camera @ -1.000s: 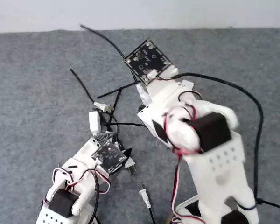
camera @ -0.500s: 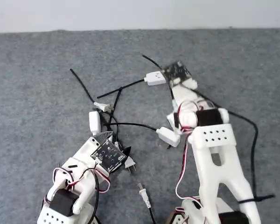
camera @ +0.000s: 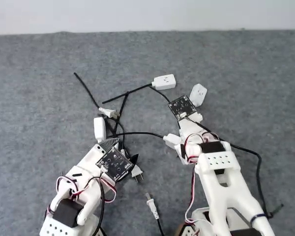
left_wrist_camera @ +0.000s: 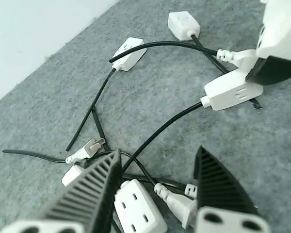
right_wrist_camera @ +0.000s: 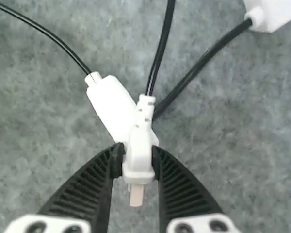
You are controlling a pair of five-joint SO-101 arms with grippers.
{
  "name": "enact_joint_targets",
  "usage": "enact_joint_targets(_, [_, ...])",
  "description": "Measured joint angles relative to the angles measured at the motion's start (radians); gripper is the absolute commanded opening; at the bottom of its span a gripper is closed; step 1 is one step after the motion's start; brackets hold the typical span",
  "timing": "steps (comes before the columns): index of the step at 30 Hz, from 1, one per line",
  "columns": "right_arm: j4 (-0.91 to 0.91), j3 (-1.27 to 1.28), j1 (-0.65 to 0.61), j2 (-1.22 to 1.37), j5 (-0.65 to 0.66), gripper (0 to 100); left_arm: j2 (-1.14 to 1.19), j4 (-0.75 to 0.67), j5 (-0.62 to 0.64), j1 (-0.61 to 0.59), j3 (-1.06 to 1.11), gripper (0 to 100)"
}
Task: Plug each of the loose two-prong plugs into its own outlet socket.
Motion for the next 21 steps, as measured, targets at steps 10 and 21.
enact_joint_targets(10, [-0.032, 0.017, -0.002, 0.0, 0.002, 0.9, 0.0, 0.0, 0.0, 0.0, 0.0, 24])
enact_joint_targets(21, [0.092, -0.077, -0.021, 0.023, 0.003, 22.1, 0.002, -0.164, 0.012, -0.144, 0.069, 24])
